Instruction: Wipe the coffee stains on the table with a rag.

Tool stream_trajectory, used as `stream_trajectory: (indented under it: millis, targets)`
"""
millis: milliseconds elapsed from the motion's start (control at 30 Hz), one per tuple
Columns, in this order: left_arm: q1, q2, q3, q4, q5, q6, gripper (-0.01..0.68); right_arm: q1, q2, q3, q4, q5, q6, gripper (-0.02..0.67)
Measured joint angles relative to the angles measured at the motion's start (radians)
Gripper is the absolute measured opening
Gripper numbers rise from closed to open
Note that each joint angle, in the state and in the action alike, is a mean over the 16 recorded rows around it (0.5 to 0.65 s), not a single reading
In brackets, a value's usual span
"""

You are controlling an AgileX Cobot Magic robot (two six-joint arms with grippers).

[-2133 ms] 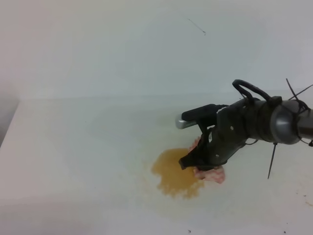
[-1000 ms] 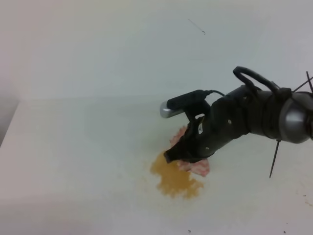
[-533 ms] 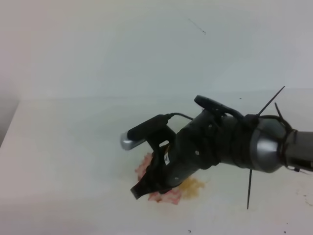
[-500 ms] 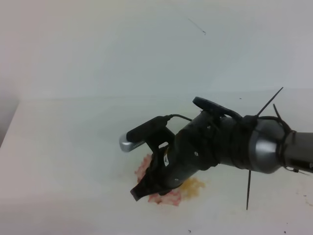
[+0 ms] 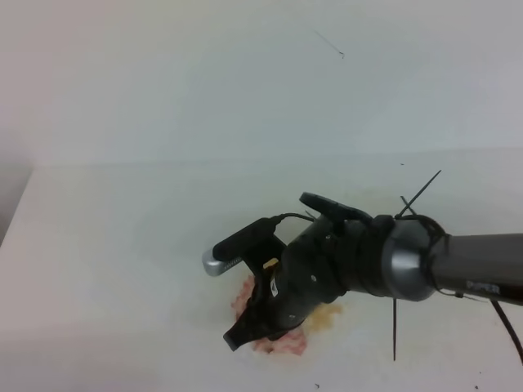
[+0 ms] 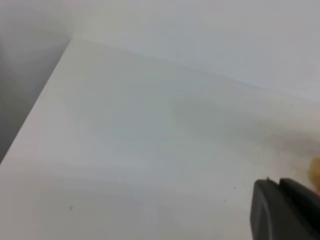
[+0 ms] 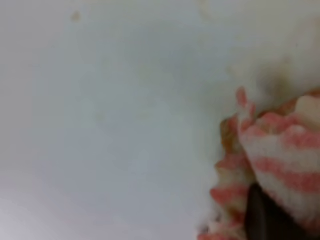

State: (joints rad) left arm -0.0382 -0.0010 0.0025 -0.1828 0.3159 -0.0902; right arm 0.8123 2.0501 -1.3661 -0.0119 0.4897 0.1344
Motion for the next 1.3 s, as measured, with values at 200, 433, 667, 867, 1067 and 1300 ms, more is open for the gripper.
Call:
stream_trajectory:
  millis: [200,433,667,867,1067,1300]
  targets:
    - [0.000,0.000,0.000,0.000,0.000,0.000,-0.001,-0.040,0.027,0.000,-0.009,0.000,0.004,0.018]
    - [0.000,0.000,0.000,0.000,0.000,0.000,-0.001,-0.112,0.038,0.000,-0.021,0.014,0.008,0.018]
    - [0.000,0.000,-0.003,0.000,0.000,0.000,-0.001,-0.164,0.039,0.000,-0.039,0.015,0.008,0.018]
    - [0.000,0.000,-0.003,0.000,0.000,0.000,-0.001,-0.178,0.035,0.000,-0.036,0.004,0.005,0.018]
    - [0.000,0.000,-0.003,0.000,0.000,0.000,-0.001,-0.177,0.024,-0.007,-0.002,-0.010,-0.011,0.018]
    - [0.000,0.000,-0.003,0.000,0.000,0.000,-0.001,-0.158,0.011,-0.042,0.047,-0.019,-0.039,0.018]
